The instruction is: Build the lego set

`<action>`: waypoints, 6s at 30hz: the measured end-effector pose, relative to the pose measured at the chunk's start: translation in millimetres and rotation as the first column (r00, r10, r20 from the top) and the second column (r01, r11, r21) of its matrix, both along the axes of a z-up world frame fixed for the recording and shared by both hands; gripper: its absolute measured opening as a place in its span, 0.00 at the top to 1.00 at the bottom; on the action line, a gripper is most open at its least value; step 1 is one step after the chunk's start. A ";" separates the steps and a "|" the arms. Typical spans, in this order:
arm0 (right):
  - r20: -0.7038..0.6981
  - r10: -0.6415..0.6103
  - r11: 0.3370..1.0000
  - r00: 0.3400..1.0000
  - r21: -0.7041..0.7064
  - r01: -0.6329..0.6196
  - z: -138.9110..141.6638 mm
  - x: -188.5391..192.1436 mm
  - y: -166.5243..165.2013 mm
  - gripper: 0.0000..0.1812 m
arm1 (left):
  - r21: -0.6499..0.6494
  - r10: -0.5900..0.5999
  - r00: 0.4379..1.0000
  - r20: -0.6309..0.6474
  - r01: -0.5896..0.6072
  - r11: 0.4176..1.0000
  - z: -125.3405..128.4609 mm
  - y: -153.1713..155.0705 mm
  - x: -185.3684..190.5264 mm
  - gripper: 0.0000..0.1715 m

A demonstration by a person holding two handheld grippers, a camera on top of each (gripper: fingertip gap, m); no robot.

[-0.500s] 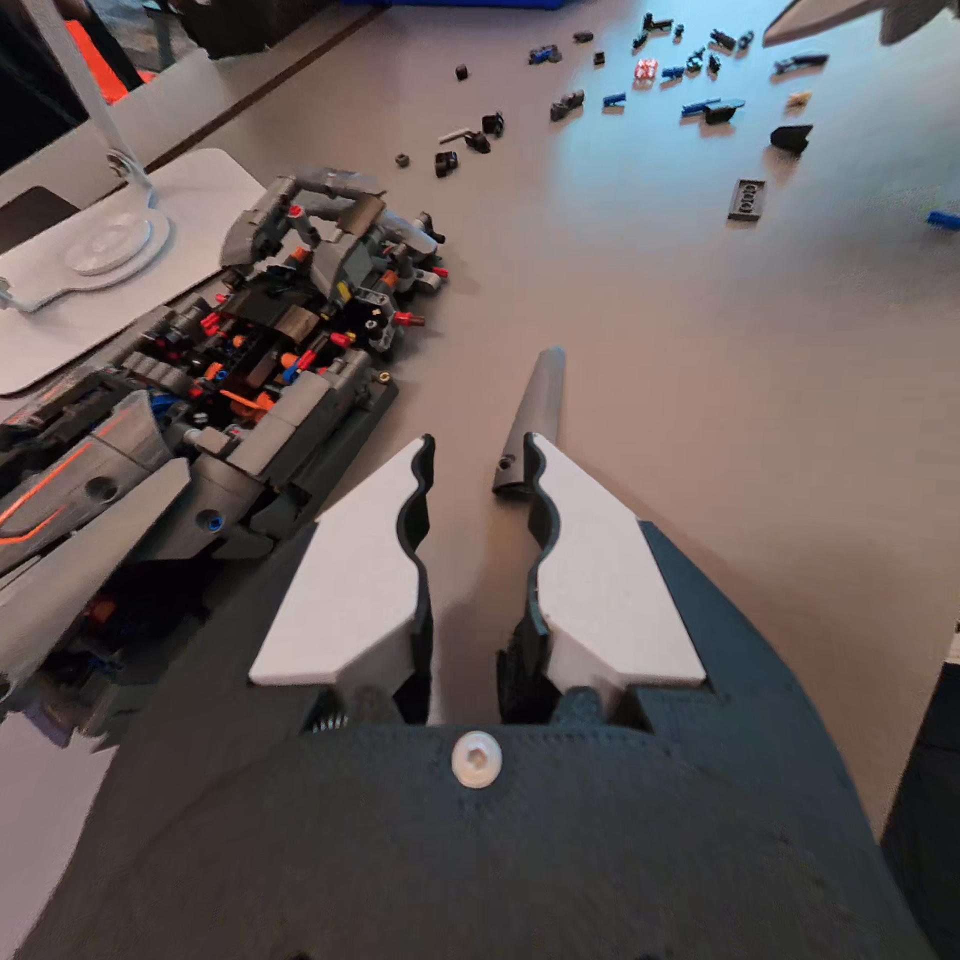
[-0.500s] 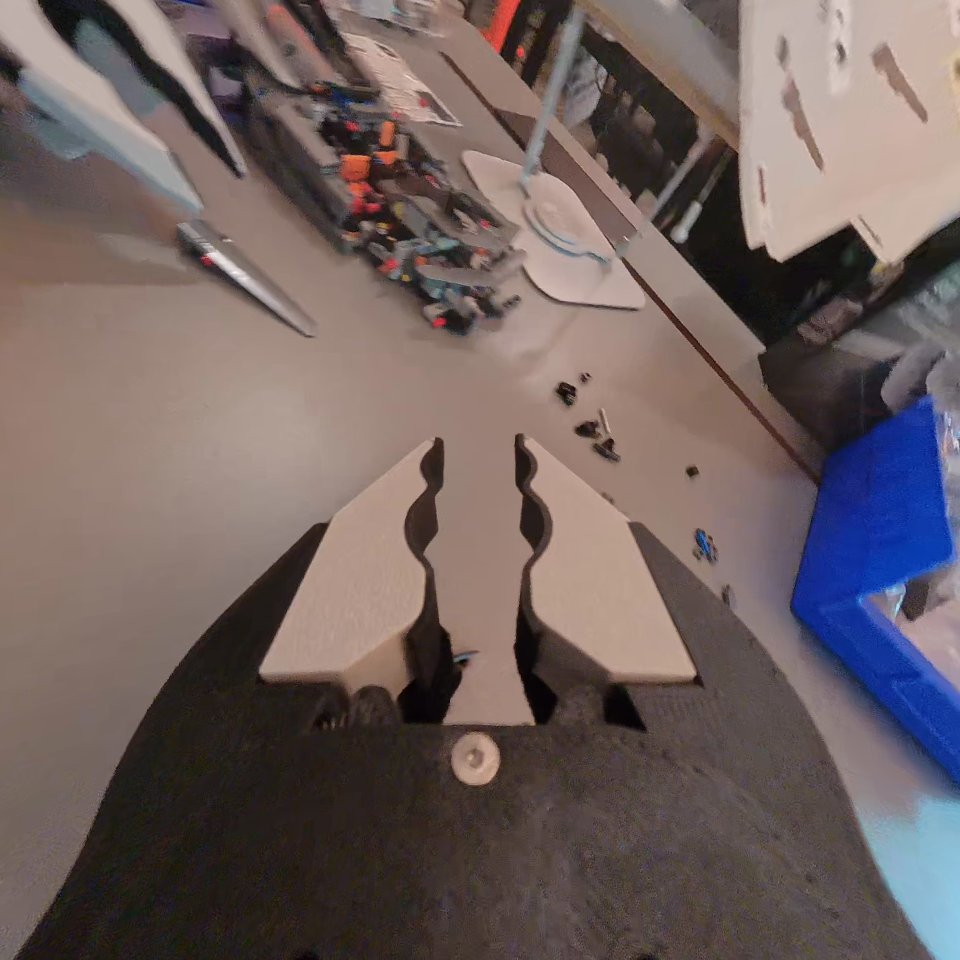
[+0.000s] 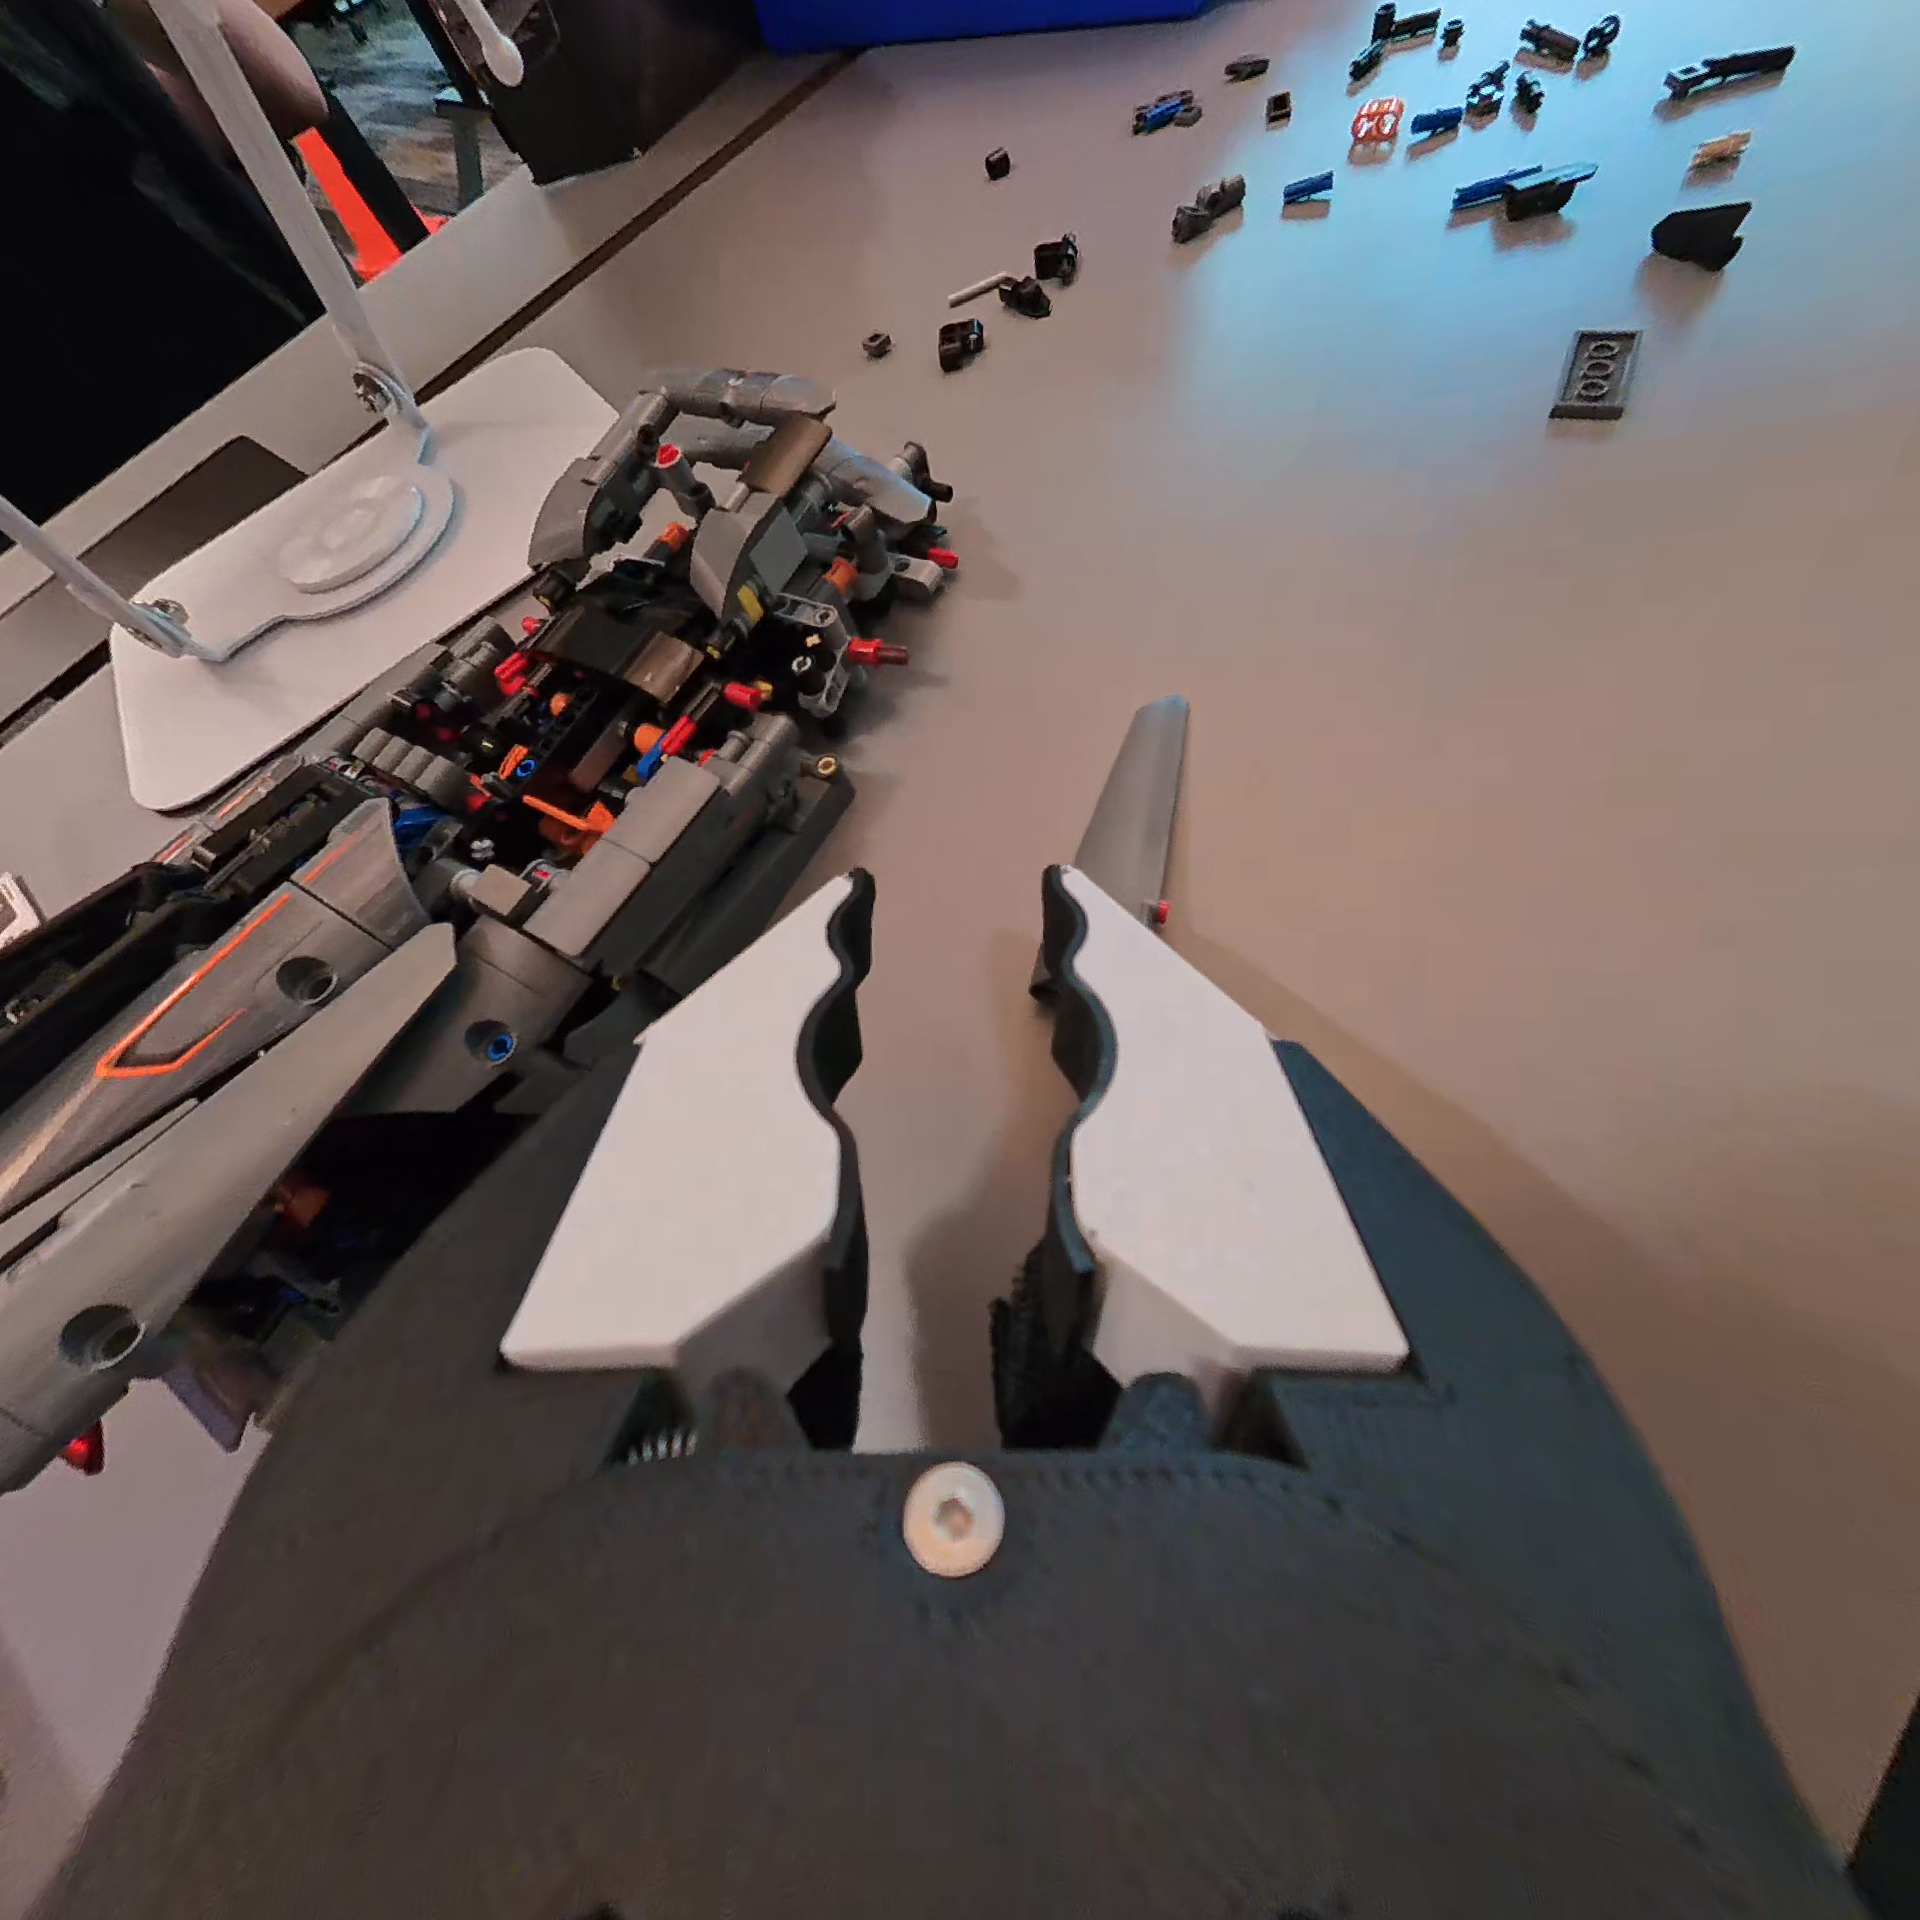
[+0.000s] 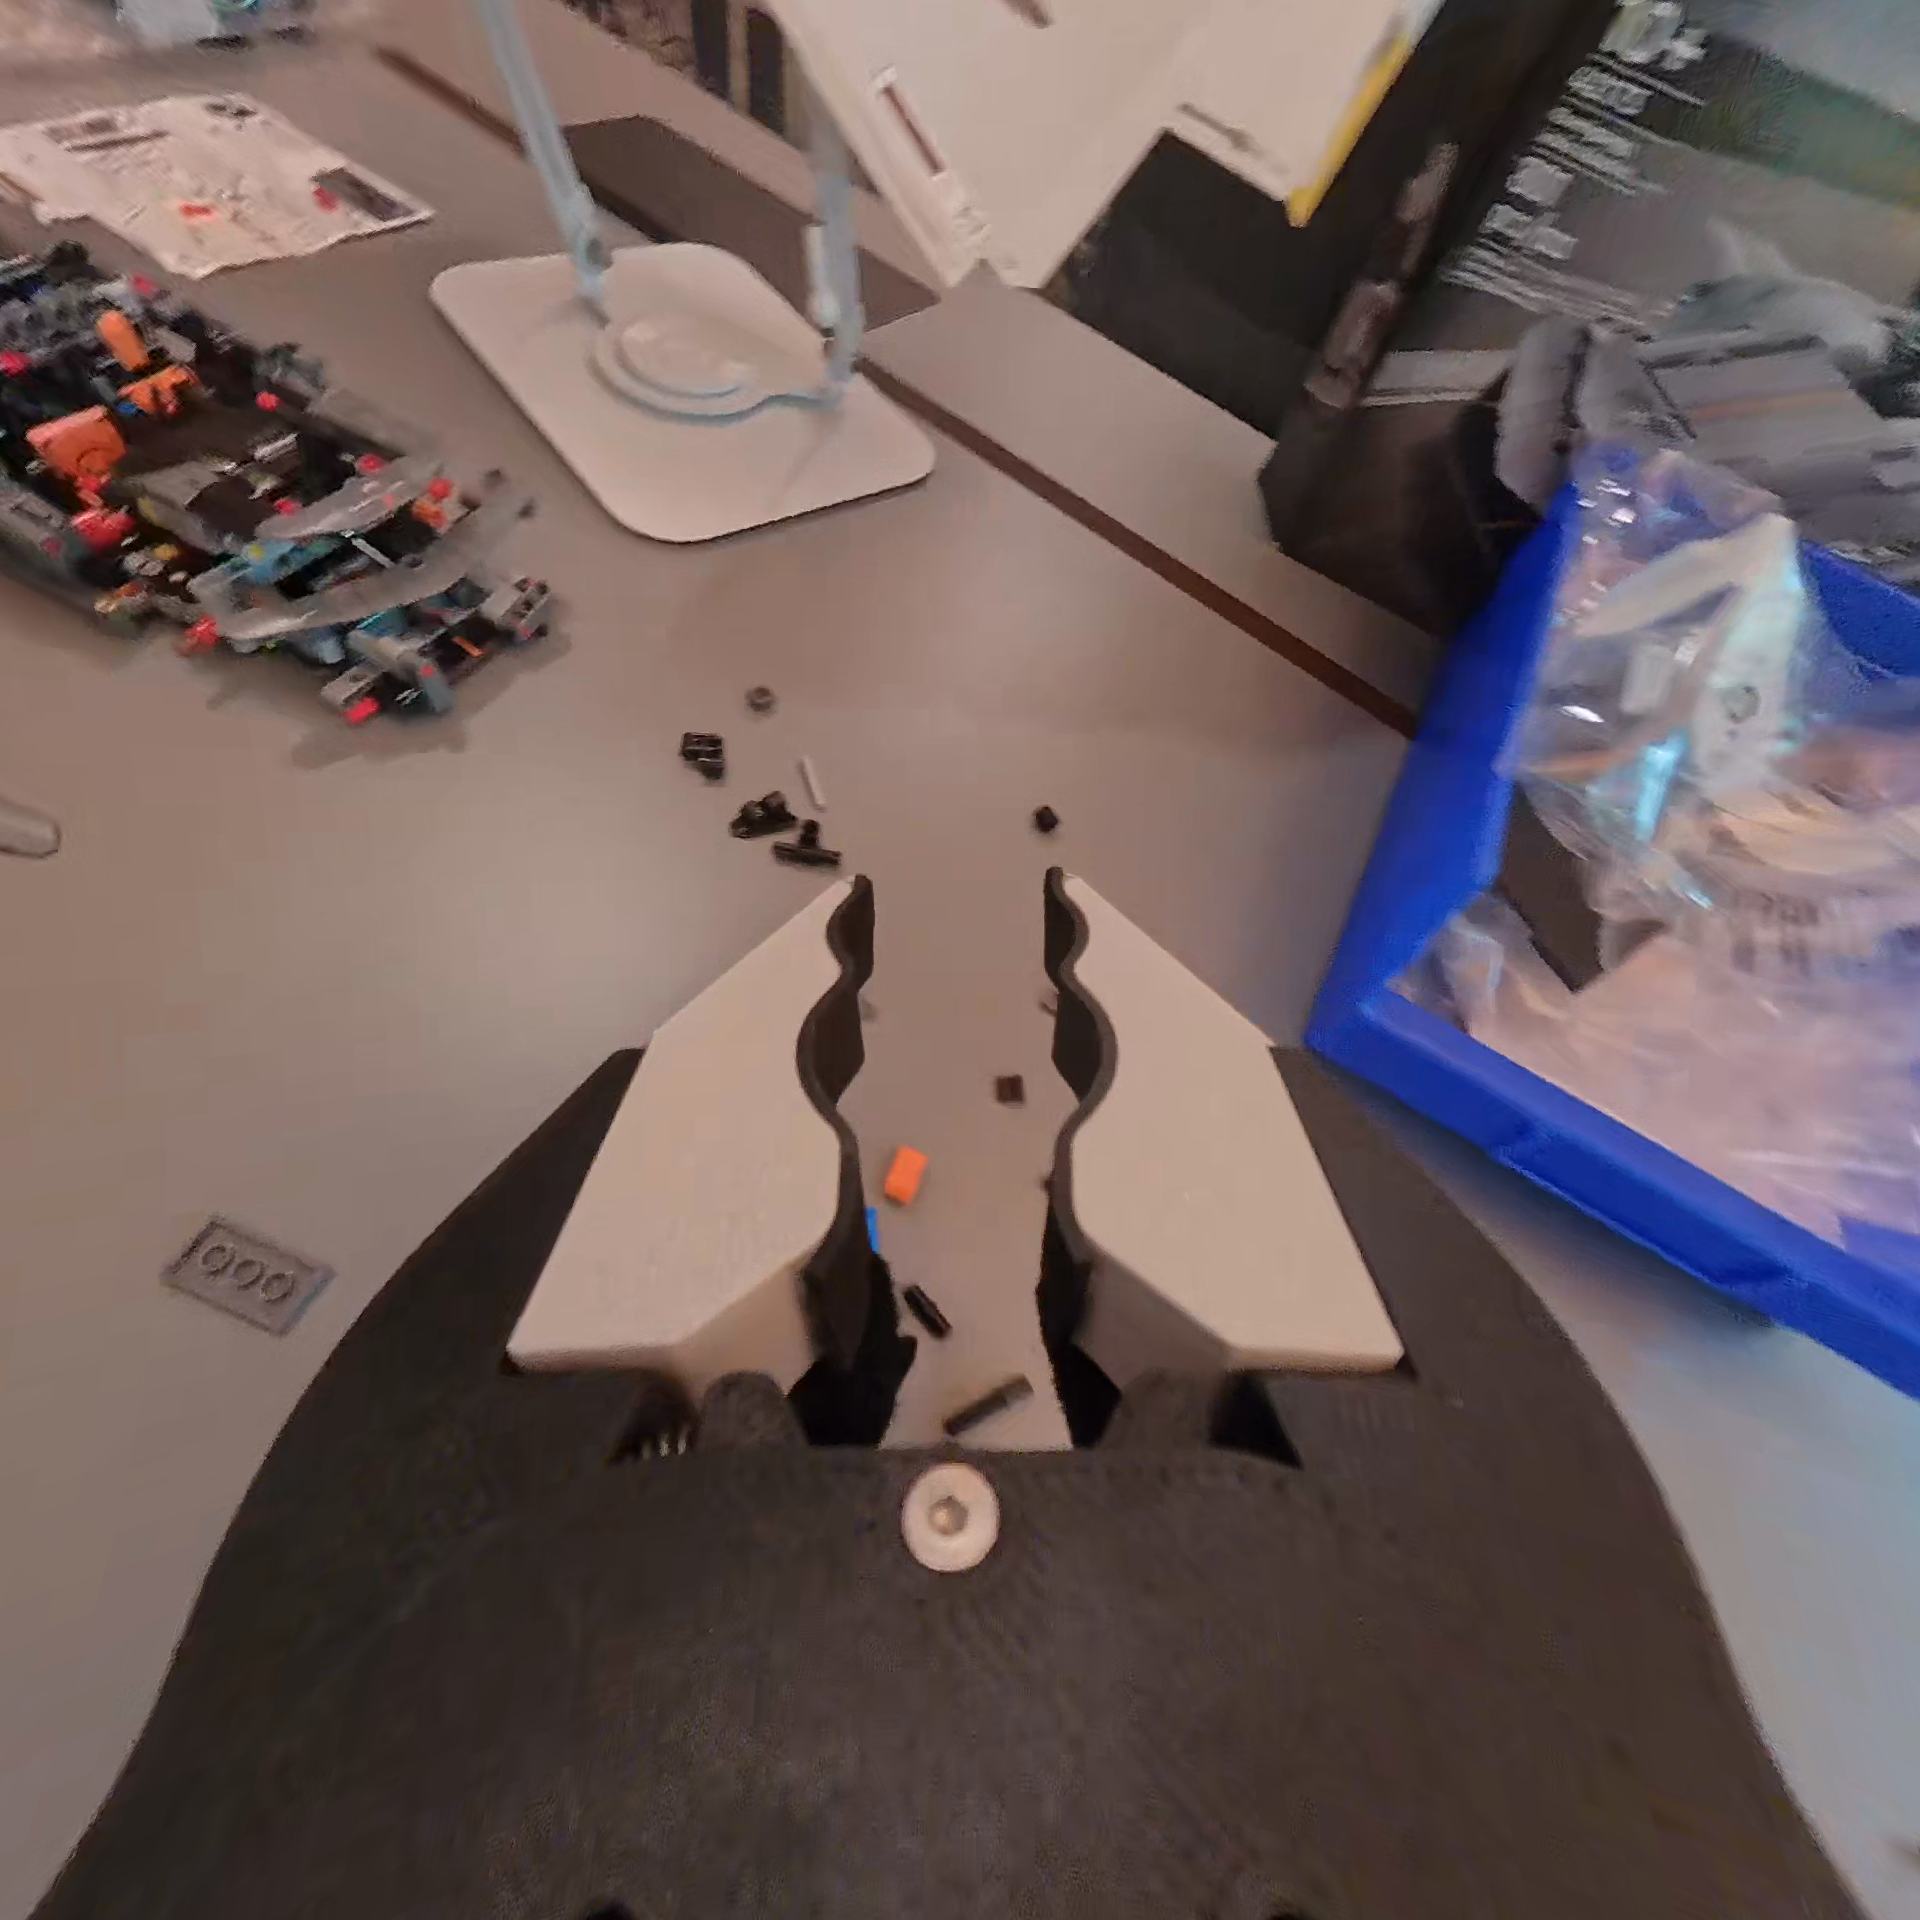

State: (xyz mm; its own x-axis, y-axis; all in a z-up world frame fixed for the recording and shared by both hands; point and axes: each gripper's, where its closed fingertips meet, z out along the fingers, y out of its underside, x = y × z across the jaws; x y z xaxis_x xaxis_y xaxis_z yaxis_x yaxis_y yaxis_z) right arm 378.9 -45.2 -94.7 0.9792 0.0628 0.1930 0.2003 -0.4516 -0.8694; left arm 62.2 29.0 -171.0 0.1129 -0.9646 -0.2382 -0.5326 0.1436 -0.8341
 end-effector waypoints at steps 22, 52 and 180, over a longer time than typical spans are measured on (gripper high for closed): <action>0.034 -0.033 0.947 0.999 -0.318 0.043 -78.6 69.6 21.3 0.88 | -0.002 0.014 1.000 0.010 -0.014 1.000 1.5 3.7 1.6 0.83; -0.115 0.512 0.812 0.851 -0.259 -0.524 -46.5 -111.0 4.8 0.97 | 0.022 -0.002 1.000 -0.018 0.002 1.000 -2.5 1.6 3.5 0.84; -0.290 0.039 0.956 0.956 -0.266 -0.120 -110.8 -109.3 -96.0 0.88 | 0.049 0.516 0.856 0.036 -0.517 0.855 117.2 143.3 -318.1 0.88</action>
State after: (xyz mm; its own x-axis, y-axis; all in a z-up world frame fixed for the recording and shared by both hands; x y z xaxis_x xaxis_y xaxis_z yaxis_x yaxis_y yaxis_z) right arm 269.7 -141.3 -205.5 0.9803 0.1544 -0.1229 0.0139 -0.6754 -0.7373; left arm -255.9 172.3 -53.8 0.5966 -0.7518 -0.2809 -0.5252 -0.1011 -0.8450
